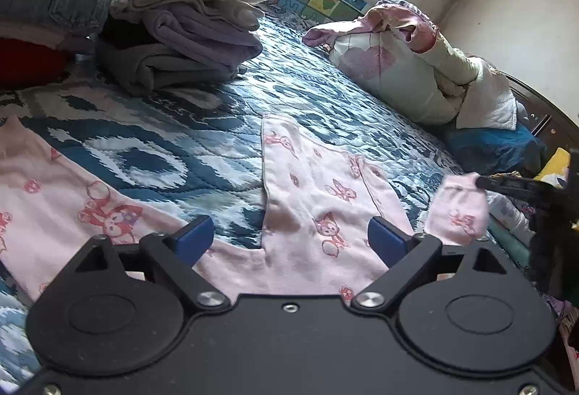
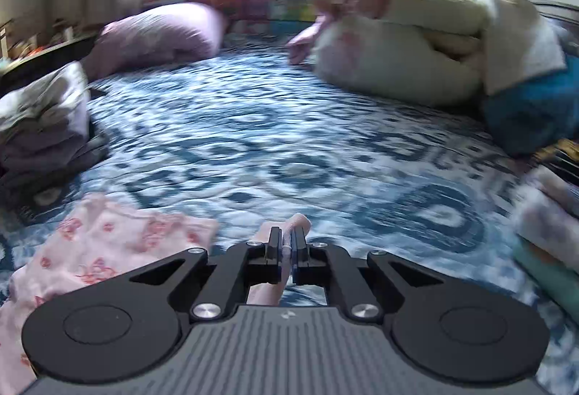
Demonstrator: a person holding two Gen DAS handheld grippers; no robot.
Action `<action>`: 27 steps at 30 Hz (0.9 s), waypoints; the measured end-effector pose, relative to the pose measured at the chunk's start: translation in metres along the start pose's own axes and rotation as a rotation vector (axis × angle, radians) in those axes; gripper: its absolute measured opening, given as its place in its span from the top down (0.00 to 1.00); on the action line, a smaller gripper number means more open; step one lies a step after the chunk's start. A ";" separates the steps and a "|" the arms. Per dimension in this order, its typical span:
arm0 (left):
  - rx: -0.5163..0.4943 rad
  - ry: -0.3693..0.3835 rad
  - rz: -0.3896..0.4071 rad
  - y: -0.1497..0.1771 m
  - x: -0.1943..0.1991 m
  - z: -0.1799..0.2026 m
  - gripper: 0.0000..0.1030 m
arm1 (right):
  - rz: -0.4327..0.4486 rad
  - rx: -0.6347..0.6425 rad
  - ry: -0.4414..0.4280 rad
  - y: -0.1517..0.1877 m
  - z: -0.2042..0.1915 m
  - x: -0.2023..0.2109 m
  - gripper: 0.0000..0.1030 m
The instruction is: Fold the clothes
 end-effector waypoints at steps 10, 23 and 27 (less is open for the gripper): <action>-0.009 -0.005 -0.008 0.003 -0.002 0.003 0.09 | -0.010 -0.125 0.127 0.032 0.092 0.034 0.93; -0.011 -0.010 -0.012 0.005 -0.002 0.003 0.09 | -0.048 -0.282 0.214 0.100 0.154 0.071 0.93; -0.009 -0.011 -0.016 0.006 -0.003 0.003 0.09 | -0.075 -0.316 0.230 0.121 0.168 0.077 0.93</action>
Point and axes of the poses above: each gripper's, at about its wrist camera, not at the fingertips, and x roughly against the way its jaws point, z to its right, y to its underside, the point moved 7 cm from there along -x, roughly the way its jaws point, and after that the axes turned 3 degrees about y, right-handed, at the moved point
